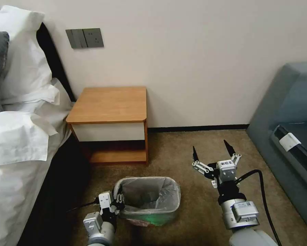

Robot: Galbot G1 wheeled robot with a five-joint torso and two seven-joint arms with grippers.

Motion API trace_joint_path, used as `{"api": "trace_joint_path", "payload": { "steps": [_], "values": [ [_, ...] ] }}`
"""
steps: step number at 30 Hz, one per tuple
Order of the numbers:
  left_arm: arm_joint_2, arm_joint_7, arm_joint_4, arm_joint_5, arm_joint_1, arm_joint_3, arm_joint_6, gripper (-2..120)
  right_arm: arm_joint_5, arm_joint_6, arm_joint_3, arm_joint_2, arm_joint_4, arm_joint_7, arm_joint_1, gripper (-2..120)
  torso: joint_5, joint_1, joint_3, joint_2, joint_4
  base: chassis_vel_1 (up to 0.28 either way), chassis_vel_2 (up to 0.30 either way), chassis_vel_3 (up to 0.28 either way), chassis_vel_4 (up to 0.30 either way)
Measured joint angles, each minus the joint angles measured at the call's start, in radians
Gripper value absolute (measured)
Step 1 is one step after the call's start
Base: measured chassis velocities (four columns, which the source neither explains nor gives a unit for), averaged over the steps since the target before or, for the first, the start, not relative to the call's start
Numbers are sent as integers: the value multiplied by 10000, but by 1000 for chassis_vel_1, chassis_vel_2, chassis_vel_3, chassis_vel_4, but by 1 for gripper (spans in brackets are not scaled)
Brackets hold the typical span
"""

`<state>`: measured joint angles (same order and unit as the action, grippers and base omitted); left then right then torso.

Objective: Pick up the garbage bag from the table and place it over the trash can.

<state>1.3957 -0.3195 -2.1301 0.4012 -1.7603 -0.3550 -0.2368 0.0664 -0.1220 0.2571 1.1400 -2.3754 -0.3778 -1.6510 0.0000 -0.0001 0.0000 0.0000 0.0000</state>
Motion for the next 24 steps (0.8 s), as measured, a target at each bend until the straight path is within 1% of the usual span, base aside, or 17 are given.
{"api": "trace_joint_path", "payload": {
  "steps": [3,4,5,6,7,10,11,14,15,17,19,23,24],
  "values": [
    [-6,27,3,-24,29,-73,-70,54,-53,-11,-10,27,29,-8,4,100,0,0,0,0,0,0,0,0,0],
    [-6,27,3,-24,29,-73,-70,54,-53,-11,-10,27,29,-8,4,100,0,0,0,0,0,0,0,0,0],
    [-22,72,-6,-75,30,-95,-72,61,-68,-16,-35,41,33,-11,6,100,0,0,0,0,0,0,0,0,0],
    [-34,121,-24,-118,30,-128,-68,65,-75,-18,-51,48,36,-11,8,100,0,0,0,0,0,0,0,0,0],
    [-34,121,-24,-118,30,-128,-68,65,-75,-18,-51,48,36,-11,8,100,0,0,0,0,0,0,0,0,0],
    [-95,217,-131,-179,22,-269,-34,81,-87,-23,-99,79,62,-19,42,100,0,0,0,0,0,0,0,0,0],
    [-95,217,-131,-179,22,-269,-34,81,-87,-23,-99,79,62,-19,42,100,0,0,0,0,0,0,0,0,0],
    [-134,268,-222,-277,18,-424,1,95,-105,-25,-132,98,68,-56,29,100,0,1,0,0,0,0,0,0,0],
    [-134,268,-222,-277,18,-424,1,95,-105,-25,-132,98,68,-56,29,100,0,1,0,0,0,0,0,0,0],
    [-175,289,-363,-406,1,-562,49,99,-122,-26,-133,107,68,-81,2,100,-1,1,0,0,0,0,0,0,0],
    [-201,298,-468,-497,-6,-654,89,99,-128,-24,-127,111,79,-91,-10,100,-1,1,0,0,0,0,0,0,0],
    [-317,322,-924,-995,-46,-1065,358,100,-253,-20,-111,128,130,-151,-45,100,-1,1,0,0,0,0,0,0,0],
    [-317,322,-924,-995,-46,-1065,358,100,-253,-20,-111,128,130,-151,-45,100,-1,1,0,0,0,0,0,0,0]
  ]
}}
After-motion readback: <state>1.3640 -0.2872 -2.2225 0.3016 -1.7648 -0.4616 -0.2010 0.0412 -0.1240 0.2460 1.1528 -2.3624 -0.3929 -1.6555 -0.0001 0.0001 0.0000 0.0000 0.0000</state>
